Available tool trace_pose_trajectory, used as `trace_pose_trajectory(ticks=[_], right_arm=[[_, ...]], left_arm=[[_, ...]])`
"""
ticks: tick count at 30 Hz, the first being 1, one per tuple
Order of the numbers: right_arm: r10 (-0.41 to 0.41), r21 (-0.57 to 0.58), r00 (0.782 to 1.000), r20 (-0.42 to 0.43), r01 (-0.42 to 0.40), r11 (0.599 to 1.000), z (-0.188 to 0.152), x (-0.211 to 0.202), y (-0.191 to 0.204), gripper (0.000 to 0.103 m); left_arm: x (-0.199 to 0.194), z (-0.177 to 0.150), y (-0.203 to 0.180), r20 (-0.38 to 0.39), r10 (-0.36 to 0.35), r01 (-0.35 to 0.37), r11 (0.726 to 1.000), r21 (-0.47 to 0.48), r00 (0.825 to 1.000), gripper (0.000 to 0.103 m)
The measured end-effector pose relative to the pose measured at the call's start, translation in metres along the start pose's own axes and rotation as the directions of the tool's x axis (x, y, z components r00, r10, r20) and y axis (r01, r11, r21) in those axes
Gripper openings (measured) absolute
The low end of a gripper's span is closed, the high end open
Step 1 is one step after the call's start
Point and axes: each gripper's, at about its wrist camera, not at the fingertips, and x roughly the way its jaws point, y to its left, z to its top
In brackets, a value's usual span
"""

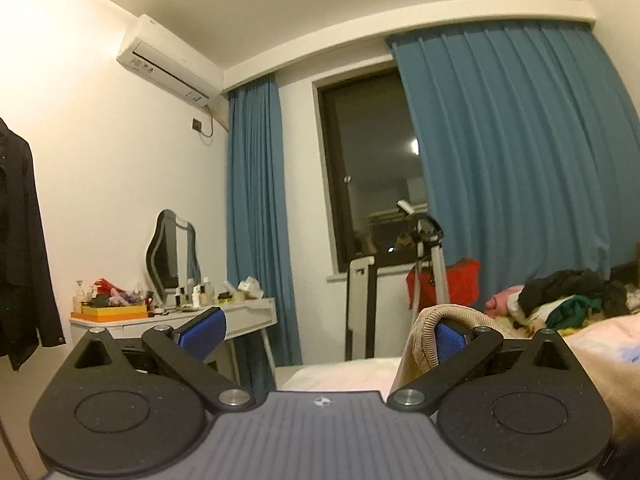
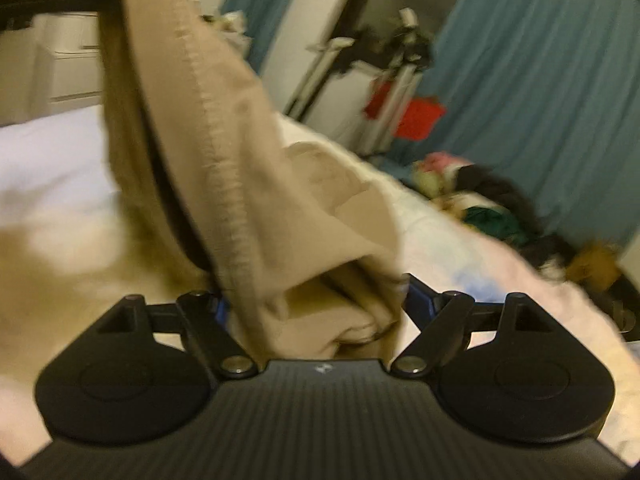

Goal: Fold clothes

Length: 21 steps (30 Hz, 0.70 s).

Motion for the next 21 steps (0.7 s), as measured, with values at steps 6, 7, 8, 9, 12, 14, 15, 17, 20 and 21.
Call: trace_pose_trajectory(ticks=[6, 7, 8, 9, 12, 14, 15, 17, 20, 21], right_arm=[[-0.147, 0.226, 0.977, 0.152, 0.110, 0.968, 0.014, -0.028, -0.041, 0.082], [-0.156, 0.264, 0.974, 0.166, 0.108, 0.958, 0.014, -0.032, -0.050, 0.083], [-0.167, 0.276, 0.971, 0.169, 0.116, 0.954, 0.013, -0.032, -0.054, 0.084], [-0.179, 0.287, 0.969, 0.171, 0.125, 0.950, 0.012, -0.033, -0.058, 0.084], [-0.213, 0.321, 0.961, 0.176, 0.148, 0.935, 0.009, -0.034, -0.069, 0.084], [-0.235, 0.344, 0.955, 0.178, 0.164, 0.925, 0.008, -0.035, -0.077, 0.084], [-0.247, 0.355, 0.952, 0.179, 0.171, 0.919, 0.007, -0.035, -0.081, 0.084], [-0.255, 0.362, 0.955, 0.153, 0.186, 0.913, 0.004, -0.032, -0.087, 0.085], [-0.188, 0.311, 0.982, -0.010, 0.181, 0.933, -0.006, -0.007, -0.088, 0.085], [-0.164, 0.287, 0.985, -0.055, 0.173, 0.942, -0.008, 0.002, -0.085, 0.085]], left_arm=[[0.009, -0.008, -0.006, -0.060, -0.021, 0.023, 0.999, 0.033, 0.998, 0.103], [0.009, -0.011, -0.011, -0.071, -0.039, 0.043, 0.997, 0.058, 0.997, 0.103], [0.010, -0.014, -0.016, -0.078, -0.051, 0.058, 0.994, 0.089, 0.996, 0.103], [0.010, -0.018, -0.024, -0.088, -0.065, 0.076, 0.988, 0.134, 0.994, 0.103], [0.011, -0.034, -0.048, -0.162, -0.072, 0.115, 0.956, 0.271, 0.984, 0.103], [0.016, -0.043, -0.055, -0.197, -0.055, 0.115, 0.945, 0.307, 0.979, 0.103], [0.017, -0.044, -0.053, -0.199, -0.038, 0.096, 0.951, 0.293, 0.979, 0.103], [0.020, -0.041, -0.045, -0.188, 0.002, 0.043, 0.971, 0.236, 0.982, 0.103], [0.017, -0.026, -0.020, -0.162, 0.038, -0.024, 0.996, 0.086, 0.986, 0.103], [0.016, -0.020, -0.011, -0.156, 0.049, -0.043, 0.998, 0.039, 0.987, 0.103]])
